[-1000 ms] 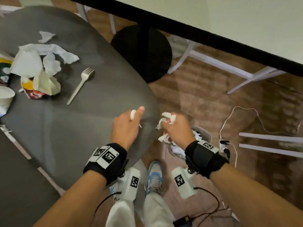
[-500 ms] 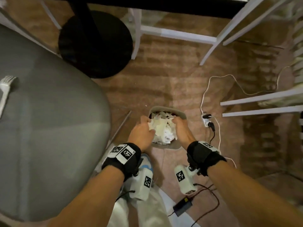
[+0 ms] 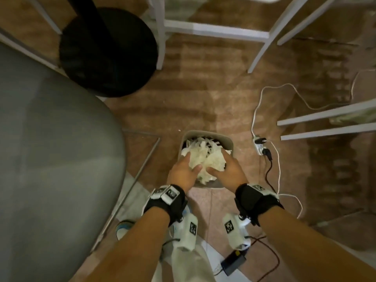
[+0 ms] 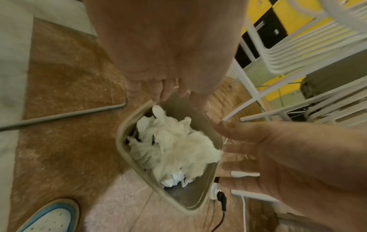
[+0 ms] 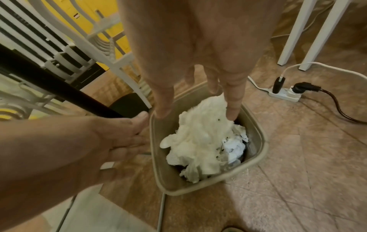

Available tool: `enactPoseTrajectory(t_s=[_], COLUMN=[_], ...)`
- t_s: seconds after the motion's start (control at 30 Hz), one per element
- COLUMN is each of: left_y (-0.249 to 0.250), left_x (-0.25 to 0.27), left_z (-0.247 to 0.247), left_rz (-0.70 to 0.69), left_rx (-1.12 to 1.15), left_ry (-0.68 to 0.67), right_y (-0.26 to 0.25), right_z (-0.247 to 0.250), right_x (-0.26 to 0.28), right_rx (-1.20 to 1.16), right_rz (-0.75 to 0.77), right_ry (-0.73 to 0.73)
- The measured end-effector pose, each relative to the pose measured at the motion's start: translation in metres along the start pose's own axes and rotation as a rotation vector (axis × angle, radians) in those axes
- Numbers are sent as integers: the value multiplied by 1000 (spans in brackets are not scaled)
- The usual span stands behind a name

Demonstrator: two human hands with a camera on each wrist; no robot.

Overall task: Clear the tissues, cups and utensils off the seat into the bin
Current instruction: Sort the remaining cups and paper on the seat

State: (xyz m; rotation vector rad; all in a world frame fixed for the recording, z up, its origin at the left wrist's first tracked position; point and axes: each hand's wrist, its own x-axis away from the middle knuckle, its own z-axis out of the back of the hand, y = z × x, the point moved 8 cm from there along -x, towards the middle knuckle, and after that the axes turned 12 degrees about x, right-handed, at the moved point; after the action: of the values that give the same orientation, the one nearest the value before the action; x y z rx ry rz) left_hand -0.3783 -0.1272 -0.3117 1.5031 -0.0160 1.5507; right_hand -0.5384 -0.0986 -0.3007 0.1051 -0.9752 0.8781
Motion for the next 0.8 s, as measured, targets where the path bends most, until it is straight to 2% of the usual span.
enactPoseTrajectory(t_s=[0.13, 0.2, 0.27, 0.37, 0.5, 0.63, 0.73, 0.8], left_y=[15, 14, 3, -27, -93, -155, -183, -184], left_x=[61, 93, 122, 165, 216, 249, 254, 241], left_z=[58, 107, 168, 275, 394, 466, 495, 503], left_rz=[-186, -239, -259, -266, -185, -109, -48, -3], left_rx=[138, 285, 422, 460, 499, 529, 510, 415], left_ry=[48, 108, 235, 559, 932, 1206, 1275, 1197], right_y=[-37, -78, -133, -230, -359, -453, -497, -517], right_z=[17, 26, 33, 25, -25, -101, -149, -172], right_x=[40, 62, 83, 109, 137, 155, 163, 163], right_rx=[174, 235, 321, 447, 555, 680, 760, 832], right_rz=[43, 159, 306, 521, 807, 1053, 1161, 1193], right_ry=[10, 26, 61, 115, 146, 152, 162, 181])
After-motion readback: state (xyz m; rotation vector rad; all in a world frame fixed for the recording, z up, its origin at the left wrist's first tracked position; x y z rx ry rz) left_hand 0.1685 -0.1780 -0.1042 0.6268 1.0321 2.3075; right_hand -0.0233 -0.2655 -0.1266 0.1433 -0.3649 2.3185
